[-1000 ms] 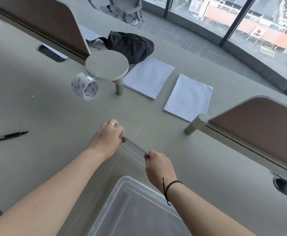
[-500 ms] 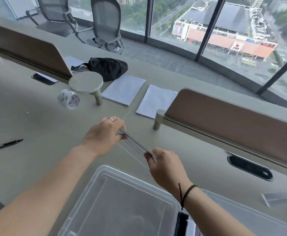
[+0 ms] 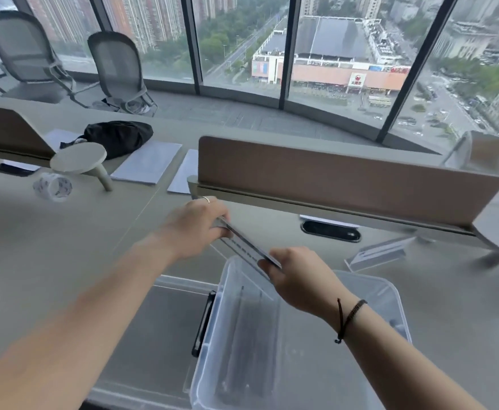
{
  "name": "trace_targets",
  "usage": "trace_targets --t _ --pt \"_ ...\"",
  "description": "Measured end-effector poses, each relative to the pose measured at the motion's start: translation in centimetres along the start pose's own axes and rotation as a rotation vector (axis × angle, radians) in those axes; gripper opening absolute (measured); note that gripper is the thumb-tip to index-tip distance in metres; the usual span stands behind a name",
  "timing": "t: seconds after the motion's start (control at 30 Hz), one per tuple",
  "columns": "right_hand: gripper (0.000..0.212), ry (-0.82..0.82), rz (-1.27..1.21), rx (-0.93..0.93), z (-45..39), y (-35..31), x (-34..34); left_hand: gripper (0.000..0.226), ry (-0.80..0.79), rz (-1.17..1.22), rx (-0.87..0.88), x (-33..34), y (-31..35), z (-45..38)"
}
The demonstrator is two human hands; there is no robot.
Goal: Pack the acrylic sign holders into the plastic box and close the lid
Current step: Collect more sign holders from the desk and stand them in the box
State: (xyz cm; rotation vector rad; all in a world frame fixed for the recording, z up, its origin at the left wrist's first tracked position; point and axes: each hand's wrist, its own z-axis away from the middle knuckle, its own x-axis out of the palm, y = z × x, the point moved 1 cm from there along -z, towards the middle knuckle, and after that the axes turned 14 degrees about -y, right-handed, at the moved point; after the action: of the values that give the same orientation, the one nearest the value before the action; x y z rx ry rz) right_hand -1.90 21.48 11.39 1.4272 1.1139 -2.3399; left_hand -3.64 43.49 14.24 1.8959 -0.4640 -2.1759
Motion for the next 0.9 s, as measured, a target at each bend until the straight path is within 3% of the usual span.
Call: trace_targets --t 0.37,0.67,0.8,0.9 --pt "0.037 -0.221 0.062 0.191 8.6 7.8 1.9 0.011 -0.216 -0.09 0.114 8.6 10.1 -0.9" --pt "0.032 -0.148 -0.058 0.252 9.5 10.6 4.5 0.009 -0.296 -0.137 0.187 12.2 13.1 -2.4" --pt "0.03 -0.084 -0.169 0.286 9.6 12.1 6.4 0.019 -0.243 -0.105 0.219 14.1 13.1 -2.3" --pt "0.031 -0.055 -0.269 0.336 10.2 13.5 8.7 0.045 -0.202 0.002 0.188 15.5 11.7 -1.7"
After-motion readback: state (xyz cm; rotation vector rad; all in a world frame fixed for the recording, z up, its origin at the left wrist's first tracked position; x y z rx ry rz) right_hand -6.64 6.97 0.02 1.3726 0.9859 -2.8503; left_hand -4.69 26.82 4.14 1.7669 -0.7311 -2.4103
